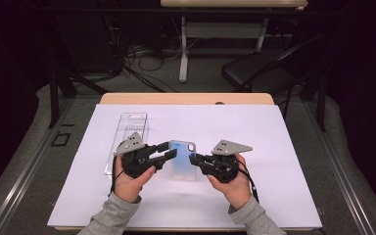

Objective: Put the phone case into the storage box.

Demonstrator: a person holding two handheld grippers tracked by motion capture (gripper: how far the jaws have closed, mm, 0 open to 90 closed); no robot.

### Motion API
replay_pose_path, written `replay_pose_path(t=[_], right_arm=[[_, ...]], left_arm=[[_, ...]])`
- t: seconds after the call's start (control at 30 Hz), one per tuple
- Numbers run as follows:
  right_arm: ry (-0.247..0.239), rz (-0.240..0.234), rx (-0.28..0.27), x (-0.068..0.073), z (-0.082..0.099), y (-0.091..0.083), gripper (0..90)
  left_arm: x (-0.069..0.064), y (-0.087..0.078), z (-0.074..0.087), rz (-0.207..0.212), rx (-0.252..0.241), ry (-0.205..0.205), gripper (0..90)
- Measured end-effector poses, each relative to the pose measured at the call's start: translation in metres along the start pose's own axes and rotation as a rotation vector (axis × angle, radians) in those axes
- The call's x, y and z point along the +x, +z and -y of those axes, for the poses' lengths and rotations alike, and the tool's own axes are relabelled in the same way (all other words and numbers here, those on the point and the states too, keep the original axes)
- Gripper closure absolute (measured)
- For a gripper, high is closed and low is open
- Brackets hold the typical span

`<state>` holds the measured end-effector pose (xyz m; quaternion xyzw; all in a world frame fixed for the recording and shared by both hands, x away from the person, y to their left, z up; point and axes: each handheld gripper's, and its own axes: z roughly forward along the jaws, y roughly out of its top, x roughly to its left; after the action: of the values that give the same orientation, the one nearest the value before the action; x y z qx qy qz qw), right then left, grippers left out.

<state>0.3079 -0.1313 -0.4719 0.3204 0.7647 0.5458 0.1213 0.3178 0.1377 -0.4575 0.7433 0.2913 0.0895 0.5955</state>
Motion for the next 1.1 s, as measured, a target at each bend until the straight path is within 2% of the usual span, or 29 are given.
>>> replay_pose_path(t=[0.57,1.1], right_arm=[[0.006,-0.016,0.005,0.0021,0.0008,0.0020,82.1],[0.001,-0.020,0.003,0.0022,0.0007,0.0019,82.1]], left_arm=[[0.0015,-0.0012,0.0006,0.007,-0.010,-0.018,65.6],[0.0041,-0.0033,0.0008,-0.006,-0.005,-0.019,75.8]])
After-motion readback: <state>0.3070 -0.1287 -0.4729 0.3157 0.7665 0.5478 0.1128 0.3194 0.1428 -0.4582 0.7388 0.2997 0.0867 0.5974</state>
